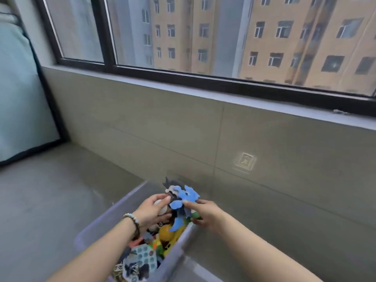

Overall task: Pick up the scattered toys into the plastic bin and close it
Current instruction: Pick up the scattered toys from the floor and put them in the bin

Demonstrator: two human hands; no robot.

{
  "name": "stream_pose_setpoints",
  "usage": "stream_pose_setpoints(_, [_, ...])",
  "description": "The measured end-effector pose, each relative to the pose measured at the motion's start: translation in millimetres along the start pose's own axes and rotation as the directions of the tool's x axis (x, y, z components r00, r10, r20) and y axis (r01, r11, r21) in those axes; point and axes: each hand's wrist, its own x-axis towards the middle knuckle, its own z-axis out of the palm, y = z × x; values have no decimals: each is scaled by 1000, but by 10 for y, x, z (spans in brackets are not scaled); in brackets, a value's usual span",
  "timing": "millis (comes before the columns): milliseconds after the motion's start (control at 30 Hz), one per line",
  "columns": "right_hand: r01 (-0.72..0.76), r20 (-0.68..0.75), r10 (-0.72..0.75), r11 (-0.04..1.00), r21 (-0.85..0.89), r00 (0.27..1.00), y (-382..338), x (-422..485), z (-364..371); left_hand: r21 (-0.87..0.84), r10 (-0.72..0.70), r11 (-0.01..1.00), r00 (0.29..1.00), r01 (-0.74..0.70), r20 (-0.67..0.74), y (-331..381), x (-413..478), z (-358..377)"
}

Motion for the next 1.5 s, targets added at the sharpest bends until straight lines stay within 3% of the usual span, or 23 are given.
stream_pose_setpoints(133, [-32, 121, 34, 999, -15, 992, 93, 205, 562, 23, -65, 998, 996, 66, -56, -145, -11, -514])
stream_pose_setpoints(267, [-42, 151, 69, 984, -172, 986, 288, 287, 378, 113, -92, 988, 990, 104, -110, -404, -3, -647])
stream_pose_setpoints(500, [-80, 89, 111, 952, -297, 990, 511, 224, -1133, 226, -116, 969, 992, 103, 46, -409, 159, 6])
stream_pose_setpoints(700, [-187, -99, 160, 891, -413, 982, 820, -130, -2554, 219, -138, 972, 964, 87, 229, -640, 460, 1188])
stream_pose_setpoints(867, [-324, -201, 268, 879, -350, 942, 1418, -290, -3280, 301, -312, 928, 899, 219, 307, -1282, 614, 1998])
stream_pose_setpoints(1267, [-415, -343, 375, 909, -46, 861, 2823, 91, -3909, 467, -506, 807, 831, 361, 232, -2481, 900, 3253])
stream_pose_setpoints(1367, [-388, -394, 379, 920, 59, 837, 3074, 153, -4004, 554, -474, 782, 850, 286, 230, -2723, 1029, 3498])
stream_pose_setpoints(1500, [-316, -498, 270, 949, -7, 824, 3262, 289, -4019, 708, -324, 697, 932, 119, 163, -2947, 1245, 3712])
